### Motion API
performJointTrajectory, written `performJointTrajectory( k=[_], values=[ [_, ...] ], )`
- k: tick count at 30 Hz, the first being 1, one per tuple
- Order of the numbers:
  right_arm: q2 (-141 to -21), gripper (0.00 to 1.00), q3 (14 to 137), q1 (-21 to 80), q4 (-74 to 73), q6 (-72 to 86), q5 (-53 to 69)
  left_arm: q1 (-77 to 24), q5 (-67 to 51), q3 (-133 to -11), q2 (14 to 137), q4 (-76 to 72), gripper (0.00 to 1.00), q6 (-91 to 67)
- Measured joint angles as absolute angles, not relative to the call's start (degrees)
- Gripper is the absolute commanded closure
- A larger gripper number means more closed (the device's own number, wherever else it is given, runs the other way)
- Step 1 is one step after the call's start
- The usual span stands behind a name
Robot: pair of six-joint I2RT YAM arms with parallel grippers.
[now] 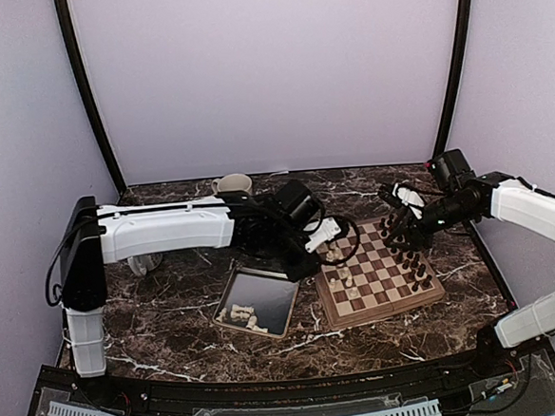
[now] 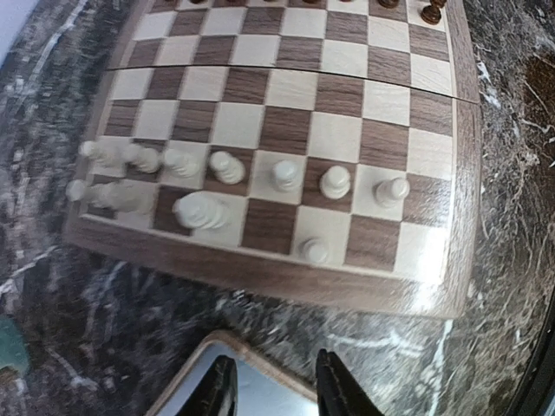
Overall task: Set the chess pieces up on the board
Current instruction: Place the pawn at f1, then pick up the pawn from f1.
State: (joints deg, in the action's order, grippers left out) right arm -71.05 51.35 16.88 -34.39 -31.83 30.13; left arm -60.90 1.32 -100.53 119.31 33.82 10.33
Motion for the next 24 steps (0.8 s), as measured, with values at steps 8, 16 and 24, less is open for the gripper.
performJointTrajectory(
  k=[8,16,24],
  values=[
    [-76.2,0.55,60.2,21.1,-37.5,-34.1,30.2,-49.5,6.0,-86.8,100.4,25.6,0.32,8.4],
    [-84.6,0.58,67.5,32.3,-39.2,-35.5,22.3,-38.2,5.2,-73.3,93.5,13.7,0.21,1.5],
    [-92.1,0.56,70.1,40.2,-40.8,-37.1,16.4,-35.9,6.0,-72.2,93.8,12.9,0.20,-0.7]
  ],
)
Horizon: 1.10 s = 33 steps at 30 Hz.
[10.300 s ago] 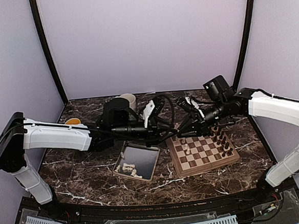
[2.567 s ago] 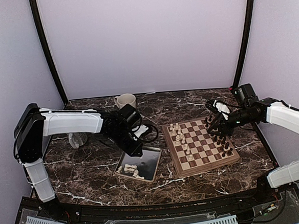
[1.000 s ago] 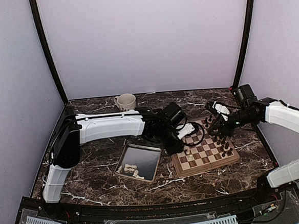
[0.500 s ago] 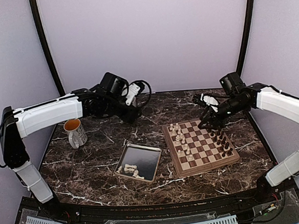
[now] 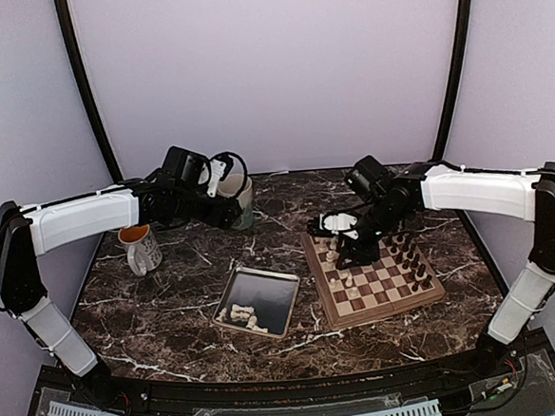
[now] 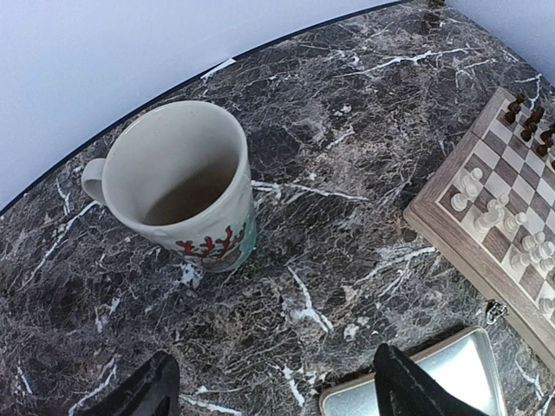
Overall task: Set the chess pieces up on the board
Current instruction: Pick up the pawn from f1.
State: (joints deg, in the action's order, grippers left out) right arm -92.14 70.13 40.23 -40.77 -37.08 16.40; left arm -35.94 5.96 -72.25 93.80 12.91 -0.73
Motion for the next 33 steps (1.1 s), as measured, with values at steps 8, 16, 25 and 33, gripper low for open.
performJointTrajectory(
  k=[8,16,25,33],
  values=[
    [-100.4,0.57,71.8,43.3,-42.0,-37.4,14.4,-35.9,2.4,-71.8,92.6,11.5,0.19,-2.1],
    [-103.5,0.68,73.4,44.6,-42.7,-36.8,13.2,-35.9,0.1,-71.8,92.6,11.5,0.22,-2.8],
    [-105.7,0.83,75.2,44.7,-43.4,-35.9,12.9,-35.9,-2.1,-72.0,92.6,12.3,0.27,-3.2],
    [-105.8,0.91,75.2,44.8,-43.9,-35.7,13.1,-35.9,-3.6,-73.2,94.1,13.6,0.30,-3.3]
  ],
)
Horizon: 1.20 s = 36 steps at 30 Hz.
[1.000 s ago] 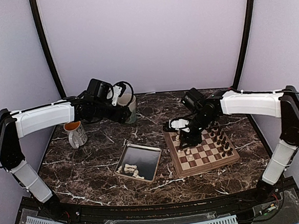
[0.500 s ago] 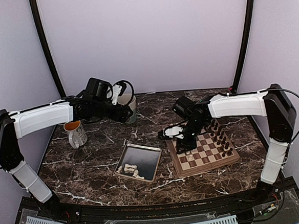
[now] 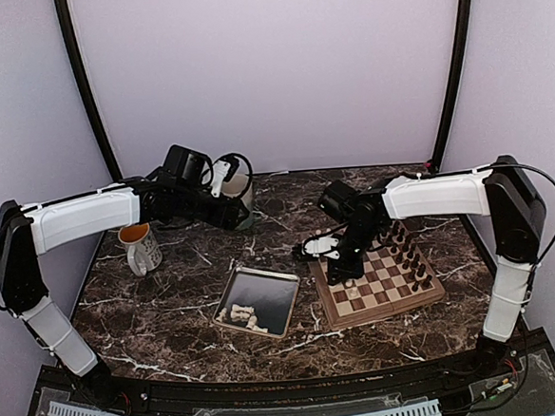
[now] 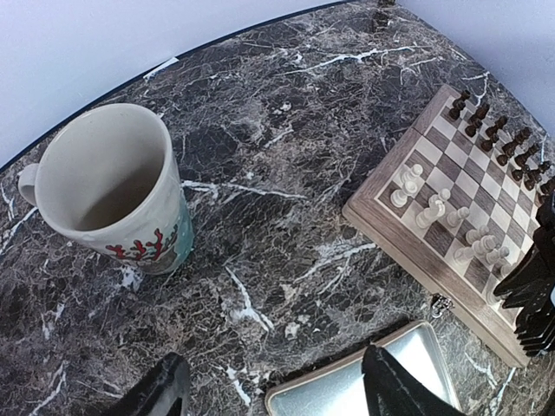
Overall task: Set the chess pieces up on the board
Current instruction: Pick up the pawn from f1, then place the pawn at h2.
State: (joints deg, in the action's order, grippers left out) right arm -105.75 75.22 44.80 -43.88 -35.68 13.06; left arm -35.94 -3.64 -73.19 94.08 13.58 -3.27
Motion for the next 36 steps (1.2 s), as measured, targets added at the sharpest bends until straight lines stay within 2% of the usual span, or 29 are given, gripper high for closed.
performJointTrajectory(
  k=[9,21,36],
  values=[
    [-98.3,0.91,74.6,44.8,-45.5,-35.8,14.5,-35.9,-4.0,-73.2,94.5,14.1,0.31,-3.4],
    [-85.1,0.90,62.8,45.2,-48.2,-37.5,15.8,-35.9,-1.7,-74.3,94.5,15.9,0.31,-1.0],
    [-84.6,0.90,57.3,47.4,-44.9,-37.8,12.0,-35.9,-2.7,-74.8,94.9,16.8,0.32,-0.2]
  ],
)
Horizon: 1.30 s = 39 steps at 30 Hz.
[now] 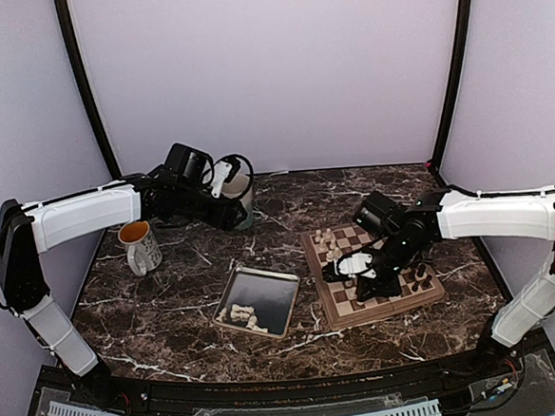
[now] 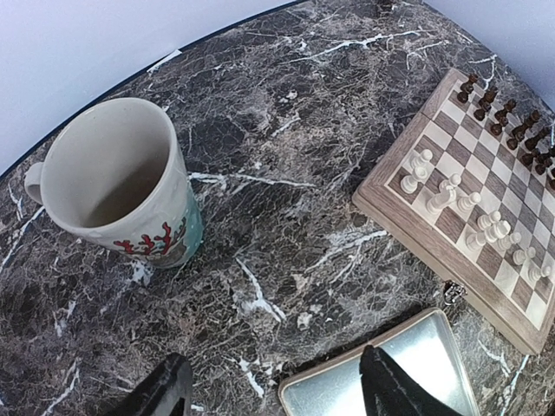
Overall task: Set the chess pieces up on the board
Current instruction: Place the pawn at h2.
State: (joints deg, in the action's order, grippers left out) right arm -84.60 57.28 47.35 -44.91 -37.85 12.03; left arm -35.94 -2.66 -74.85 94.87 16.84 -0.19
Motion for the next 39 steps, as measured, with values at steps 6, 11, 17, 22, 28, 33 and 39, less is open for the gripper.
performJointTrajectory(
  k=[6,11,17,22,28,33,39],
  values=[
    [-85.8,0.89,56.8,47.4,-42.2,-37.8,11.7,-35.9,-2.8,-75.0,95.0,16.9,0.32,-0.2],
    [-86.7,0.89,55.8,47.4,-41.5,-37.8,11.7,-35.9,-2.8,-75.0,95.0,16.9,0.32,-0.2],
    [-87.3,0.89,55.5,47.4,-40.4,-37.7,11.1,-35.9,-2.9,-75.0,95.2,16.9,0.32,-0.2],
    [-87.7,0.88,55.4,47.4,-39.6,-37.5,10.3,-35.9,-3.0,-75.0,95.7,17.1,0.32,-0.2],
    [-88.3,0.84,54.9,47.4,-39.0,-37.5,9.9,-35.9,-3.2,-75.1,95.7,17.8,0.32,-0.2],
    [-88.3,0.78,54.8,47.4,-39.0,-37.2,9.6,-35.9,-3.6,-75.1,95.8,18.0,0.32,-0.2],
    [-88.0,0.74,54.9,47.4,-39.7,-37.2,9.6,-35.9,-3.6,-75.1,96.0,18.2,0.30,-0.1]
  ],
)
